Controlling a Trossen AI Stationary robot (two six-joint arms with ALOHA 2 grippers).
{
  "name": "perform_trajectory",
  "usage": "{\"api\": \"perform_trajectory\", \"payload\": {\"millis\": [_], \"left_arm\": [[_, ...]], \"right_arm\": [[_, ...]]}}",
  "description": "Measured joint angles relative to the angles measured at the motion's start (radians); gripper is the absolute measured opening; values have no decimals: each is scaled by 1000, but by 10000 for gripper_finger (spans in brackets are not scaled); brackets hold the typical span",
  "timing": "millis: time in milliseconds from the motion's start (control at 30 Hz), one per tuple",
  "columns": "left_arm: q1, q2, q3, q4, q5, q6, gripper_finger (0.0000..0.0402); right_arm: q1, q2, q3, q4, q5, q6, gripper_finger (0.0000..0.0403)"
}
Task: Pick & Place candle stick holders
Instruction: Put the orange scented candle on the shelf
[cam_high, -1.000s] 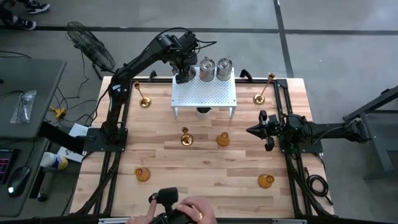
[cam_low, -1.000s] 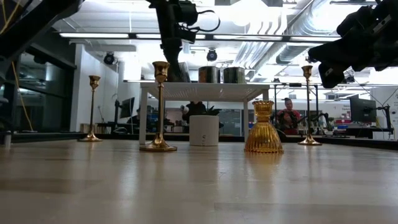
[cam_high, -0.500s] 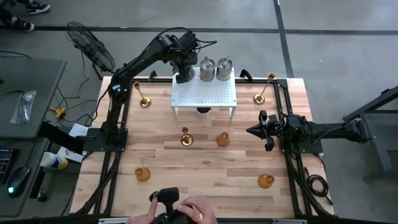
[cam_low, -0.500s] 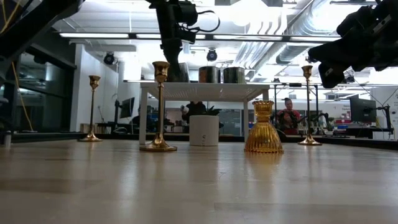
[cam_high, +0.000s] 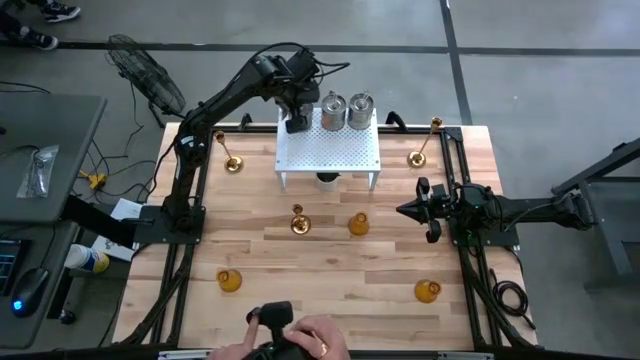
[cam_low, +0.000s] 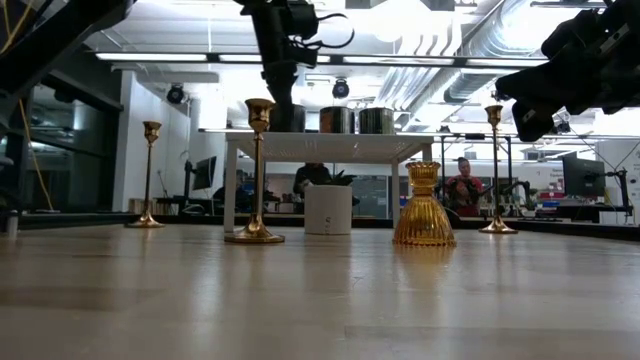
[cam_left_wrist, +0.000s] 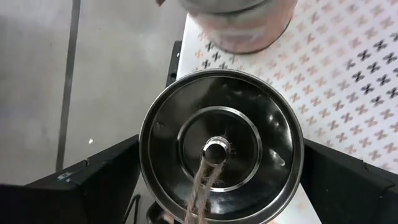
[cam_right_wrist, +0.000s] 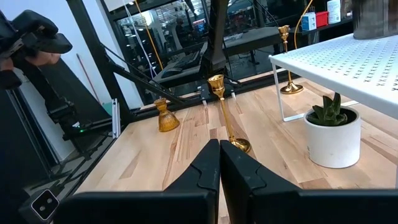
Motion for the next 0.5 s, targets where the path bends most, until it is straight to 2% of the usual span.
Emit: {"api": "perform_trajectory", "payload": {"millis": [500], "left_arm": [[0, 0, 0, 58, 35, 0, 388]], "right_arm": [[0, 0, 0, 0, 0, 0, 3]]}}
